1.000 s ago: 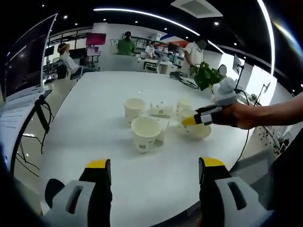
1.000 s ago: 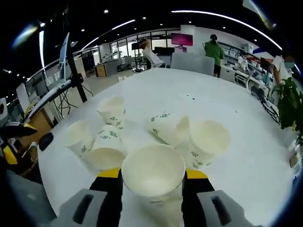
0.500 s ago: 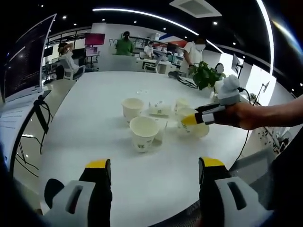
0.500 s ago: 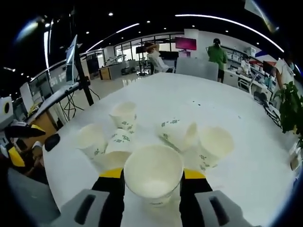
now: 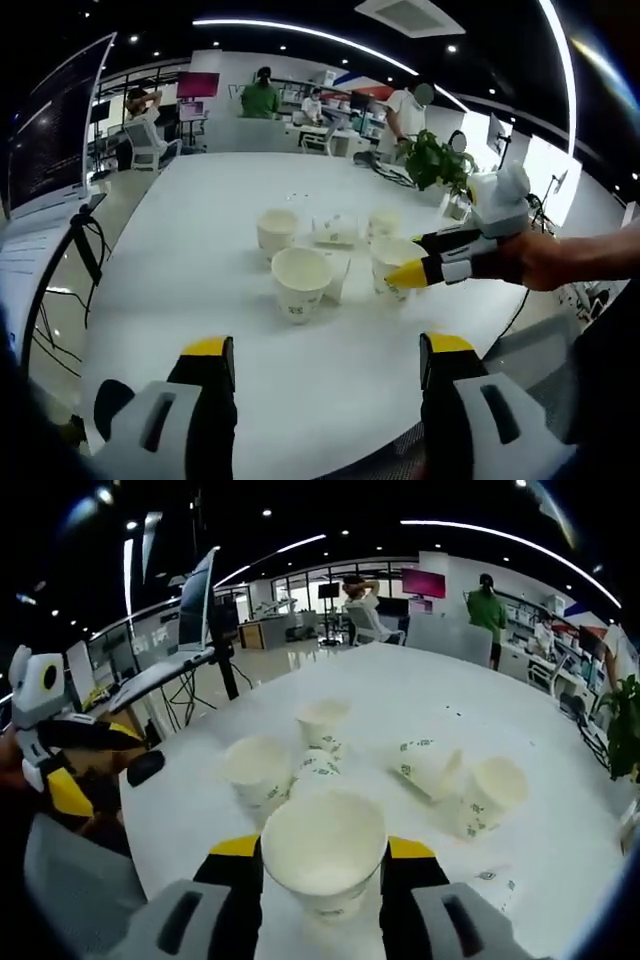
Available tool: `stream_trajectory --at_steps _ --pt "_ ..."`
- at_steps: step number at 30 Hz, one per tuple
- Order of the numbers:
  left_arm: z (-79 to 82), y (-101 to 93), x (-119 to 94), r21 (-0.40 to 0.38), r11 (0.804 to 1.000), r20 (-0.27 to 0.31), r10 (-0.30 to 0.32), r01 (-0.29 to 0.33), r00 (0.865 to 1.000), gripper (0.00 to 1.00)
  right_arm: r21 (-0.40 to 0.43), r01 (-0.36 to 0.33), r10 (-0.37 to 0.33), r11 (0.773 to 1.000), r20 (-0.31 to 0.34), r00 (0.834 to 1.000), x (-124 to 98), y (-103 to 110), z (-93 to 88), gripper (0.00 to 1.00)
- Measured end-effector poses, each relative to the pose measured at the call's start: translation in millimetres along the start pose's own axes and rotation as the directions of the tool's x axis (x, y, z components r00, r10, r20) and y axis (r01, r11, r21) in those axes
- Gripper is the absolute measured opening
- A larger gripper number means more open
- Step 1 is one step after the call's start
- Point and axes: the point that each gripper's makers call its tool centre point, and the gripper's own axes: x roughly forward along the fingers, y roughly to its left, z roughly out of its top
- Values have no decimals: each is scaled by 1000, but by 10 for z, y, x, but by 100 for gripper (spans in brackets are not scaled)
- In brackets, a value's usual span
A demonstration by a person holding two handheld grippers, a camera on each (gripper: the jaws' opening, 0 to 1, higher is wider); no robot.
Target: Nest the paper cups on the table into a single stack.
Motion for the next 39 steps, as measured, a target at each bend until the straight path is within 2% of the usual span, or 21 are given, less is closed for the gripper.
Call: stream_trajectory --at_steps 10,19,29,33,39 --pt "12 -8 -3 6 1000 6 -1 1 1000 75 -15 -58 58 998 9 998 49 238 -8 44" --pt "-36 5 -50 2 1000 1 5 -5 1000 75 11 -72 72 997 10 997 166 298 -67 44" --pt "-45 9 -76 10 1000 -2 5 -5 1000 75 58 -78 74 995 65 995 272 352 48 45" --pt "-49 11 -86 19 1000 -5 7 -7 1000 75 61 -70 65 996 71 995 263 341 13 45" --pt "-88 22 -88 19 1000 -9 9 -9 1000 75 46 -64 62 997 42 997 193 356 -172 47"
